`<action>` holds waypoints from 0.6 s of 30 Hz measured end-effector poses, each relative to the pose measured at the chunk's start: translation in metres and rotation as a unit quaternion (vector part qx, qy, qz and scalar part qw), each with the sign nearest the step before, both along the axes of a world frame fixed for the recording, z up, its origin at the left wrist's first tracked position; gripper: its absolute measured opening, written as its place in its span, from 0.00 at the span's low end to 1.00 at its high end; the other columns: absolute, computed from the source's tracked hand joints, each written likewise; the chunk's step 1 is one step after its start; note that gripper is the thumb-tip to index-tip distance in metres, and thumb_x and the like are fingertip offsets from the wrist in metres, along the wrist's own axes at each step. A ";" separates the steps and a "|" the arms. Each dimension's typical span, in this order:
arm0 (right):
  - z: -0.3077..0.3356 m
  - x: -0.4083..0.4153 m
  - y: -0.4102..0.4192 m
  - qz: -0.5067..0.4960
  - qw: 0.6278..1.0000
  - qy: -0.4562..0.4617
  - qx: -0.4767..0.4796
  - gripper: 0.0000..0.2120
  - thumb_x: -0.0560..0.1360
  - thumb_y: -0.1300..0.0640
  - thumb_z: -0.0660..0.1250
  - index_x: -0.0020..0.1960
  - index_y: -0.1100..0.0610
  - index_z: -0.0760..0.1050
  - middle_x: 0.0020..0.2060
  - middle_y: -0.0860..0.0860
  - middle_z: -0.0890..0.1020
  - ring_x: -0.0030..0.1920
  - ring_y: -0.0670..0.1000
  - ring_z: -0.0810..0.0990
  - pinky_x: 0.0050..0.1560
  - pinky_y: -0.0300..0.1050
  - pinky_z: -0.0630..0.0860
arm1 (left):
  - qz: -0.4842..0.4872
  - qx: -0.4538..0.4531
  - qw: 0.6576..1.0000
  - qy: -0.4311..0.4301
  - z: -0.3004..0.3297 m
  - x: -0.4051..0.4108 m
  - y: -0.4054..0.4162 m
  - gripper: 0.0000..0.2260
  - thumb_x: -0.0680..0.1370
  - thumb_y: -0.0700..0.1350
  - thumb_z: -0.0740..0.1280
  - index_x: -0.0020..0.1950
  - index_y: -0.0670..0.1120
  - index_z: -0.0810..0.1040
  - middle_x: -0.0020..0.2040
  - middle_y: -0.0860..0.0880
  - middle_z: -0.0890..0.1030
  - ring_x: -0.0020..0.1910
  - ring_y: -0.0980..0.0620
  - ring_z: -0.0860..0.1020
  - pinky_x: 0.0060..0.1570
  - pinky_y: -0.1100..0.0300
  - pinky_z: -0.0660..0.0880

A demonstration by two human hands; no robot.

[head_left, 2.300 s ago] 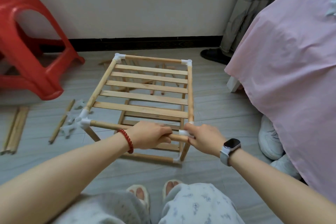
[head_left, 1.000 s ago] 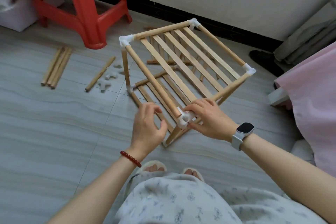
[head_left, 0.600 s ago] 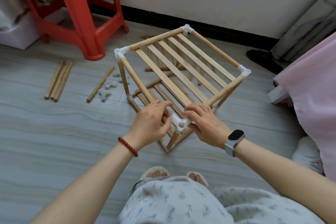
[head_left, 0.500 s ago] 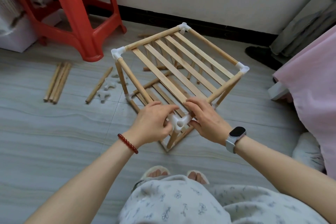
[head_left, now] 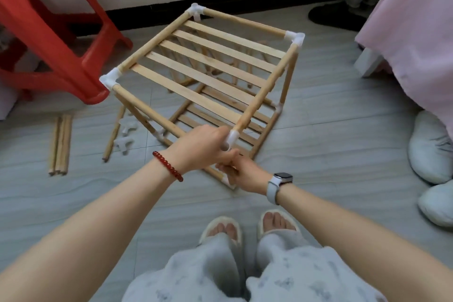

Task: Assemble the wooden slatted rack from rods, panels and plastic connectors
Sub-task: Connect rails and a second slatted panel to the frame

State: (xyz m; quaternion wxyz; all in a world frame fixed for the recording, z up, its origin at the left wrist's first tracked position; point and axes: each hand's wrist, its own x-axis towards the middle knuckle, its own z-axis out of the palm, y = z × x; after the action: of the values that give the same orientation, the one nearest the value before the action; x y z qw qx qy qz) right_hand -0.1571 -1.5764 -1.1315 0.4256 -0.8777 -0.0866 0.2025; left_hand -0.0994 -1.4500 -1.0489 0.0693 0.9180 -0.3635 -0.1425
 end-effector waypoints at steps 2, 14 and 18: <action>-0.006 0.005 -0.004 -0.018 1.000 -0.006 0.003 0.08 0.79 0.59 0.58 0.43 0.50 0.68 0.38 0.52 0.75 0.40 0.54 0.74 0.48 0.57 0.74 | -0.001 0.003 1.000 0.008 0.000 0.002 -0.003 0.17 0.77 0.56 0.63 0.36 0.51 0.59 0.32 0.53 0.67 0.29 0.56 0.65 0.27 0.62 0.60; -0.015 -0.006 -0.014 0.004 0.995 -0.099 0.009 0.09 0.78 0.59 0.60 0.42 0.53 0.61 0.39 0.50 0.71 0.39 0.50 0.67 0.41 0.45 0.64 | 0.060 0.014 0.998 0.029 0.018 0.007 -0.027 0.12 0.78 0.55 0.60 0.47 0.47 0.65 0.35 0.52 0.72 0.31 0.56 0.70 0.27 0.61 0.65; -0.009 -0.009 -0.015 0.001 0.996 -0.081 0.031 0.06 0.79 0.60 0.60 0.46 0.52 0.65 0.42 0.48 0.74 0.42 0.47 0.70 0.41 0.39 0.61 | 0.038 0.023 0.995 0.087 0.024 0.005 -0.022 0.13 0.76 0.56 0.64 0.40 0.51 0.64 0.34 0.53 0.71 0.30 0.58 0.68 0.27 0.66 0.62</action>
State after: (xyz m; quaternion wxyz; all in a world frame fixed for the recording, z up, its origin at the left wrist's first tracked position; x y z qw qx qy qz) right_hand -0.1661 -1.5911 -1.1401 0.4438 -0.8776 -0.1279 0.1283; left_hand -0.0941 -1.4721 -1.0254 0.0851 0.9167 -0.3172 -0.2277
